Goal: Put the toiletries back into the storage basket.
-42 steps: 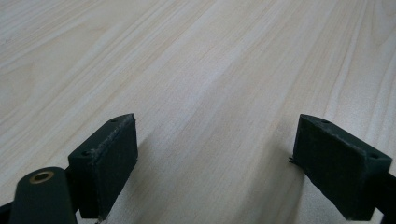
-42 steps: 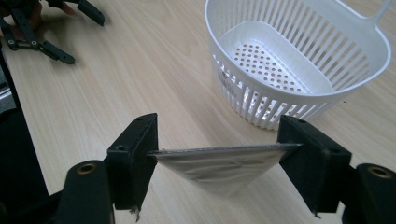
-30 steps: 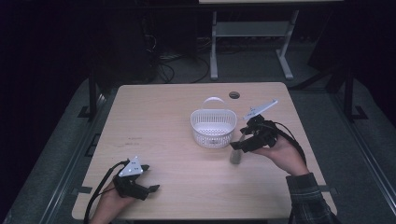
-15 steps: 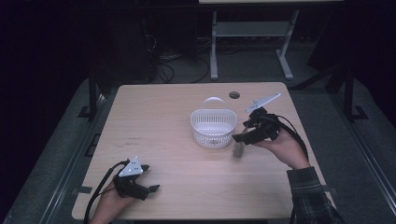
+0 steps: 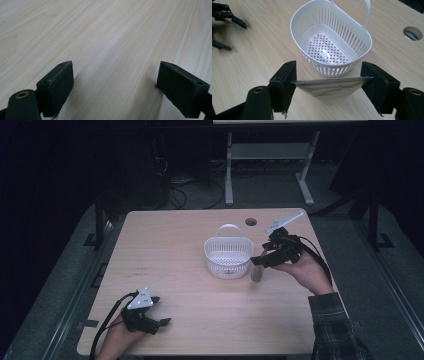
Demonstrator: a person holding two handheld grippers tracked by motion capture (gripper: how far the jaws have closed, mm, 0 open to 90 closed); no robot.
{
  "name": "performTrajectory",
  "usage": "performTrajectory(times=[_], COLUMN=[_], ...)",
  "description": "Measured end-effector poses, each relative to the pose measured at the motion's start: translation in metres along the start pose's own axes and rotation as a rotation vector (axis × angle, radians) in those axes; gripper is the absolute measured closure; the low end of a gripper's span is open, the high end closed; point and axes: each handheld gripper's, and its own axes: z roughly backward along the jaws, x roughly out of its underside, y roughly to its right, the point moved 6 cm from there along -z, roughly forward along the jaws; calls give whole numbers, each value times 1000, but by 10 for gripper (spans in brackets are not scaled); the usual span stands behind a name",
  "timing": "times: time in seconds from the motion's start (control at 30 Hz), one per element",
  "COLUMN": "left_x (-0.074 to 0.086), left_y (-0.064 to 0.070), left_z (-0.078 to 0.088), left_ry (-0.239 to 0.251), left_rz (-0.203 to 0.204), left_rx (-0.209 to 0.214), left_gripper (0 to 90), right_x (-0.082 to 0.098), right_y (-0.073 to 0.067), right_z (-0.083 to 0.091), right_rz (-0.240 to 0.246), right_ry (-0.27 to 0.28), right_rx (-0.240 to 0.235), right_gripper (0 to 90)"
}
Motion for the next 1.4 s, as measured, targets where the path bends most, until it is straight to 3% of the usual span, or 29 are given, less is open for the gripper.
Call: performTrajectory(times=[1.4], left_x=[0], left_y=[0], left_z=[0], left_ry=[1], left_rz=[3], left_rx=[1], left_gripper=[129], right_x=[-38], right_y=[0], right_z=[34], right_rz=[21], right_ry=[34], right_rx=[36], right_gripper=[301])
